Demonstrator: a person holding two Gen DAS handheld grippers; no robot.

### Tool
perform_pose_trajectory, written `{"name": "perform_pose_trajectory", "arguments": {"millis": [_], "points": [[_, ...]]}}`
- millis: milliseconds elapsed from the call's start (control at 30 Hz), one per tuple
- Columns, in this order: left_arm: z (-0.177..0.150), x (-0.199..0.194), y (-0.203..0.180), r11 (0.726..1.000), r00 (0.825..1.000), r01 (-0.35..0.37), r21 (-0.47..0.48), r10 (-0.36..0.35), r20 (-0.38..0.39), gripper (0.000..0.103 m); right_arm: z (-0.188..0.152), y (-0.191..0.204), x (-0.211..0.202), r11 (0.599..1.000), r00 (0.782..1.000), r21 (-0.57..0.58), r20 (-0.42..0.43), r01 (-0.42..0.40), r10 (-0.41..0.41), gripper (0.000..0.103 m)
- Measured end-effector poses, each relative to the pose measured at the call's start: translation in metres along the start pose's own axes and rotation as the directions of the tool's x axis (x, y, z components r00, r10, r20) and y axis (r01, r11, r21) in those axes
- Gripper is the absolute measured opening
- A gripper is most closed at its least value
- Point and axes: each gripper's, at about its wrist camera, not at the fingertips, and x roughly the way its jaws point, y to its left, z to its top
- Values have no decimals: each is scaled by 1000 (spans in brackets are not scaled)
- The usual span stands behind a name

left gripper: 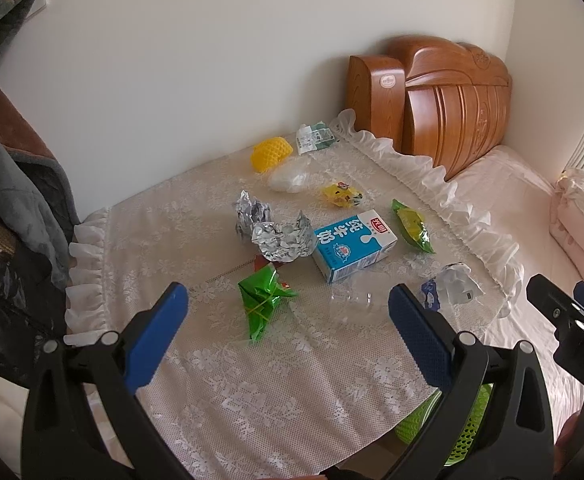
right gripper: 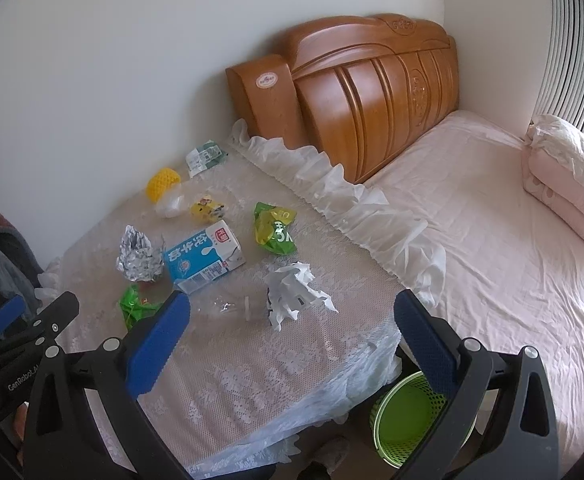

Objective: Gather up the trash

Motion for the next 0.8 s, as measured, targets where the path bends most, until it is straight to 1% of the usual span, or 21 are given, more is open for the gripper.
{"name": "perform_pose_trajectory", "arguments": {"millis": [800], "points": [[-3,4,3,1000,1000,-1,-2,1,-11,96,-4,0,3,1000,1000,0,-9,3,-3,101]]}}
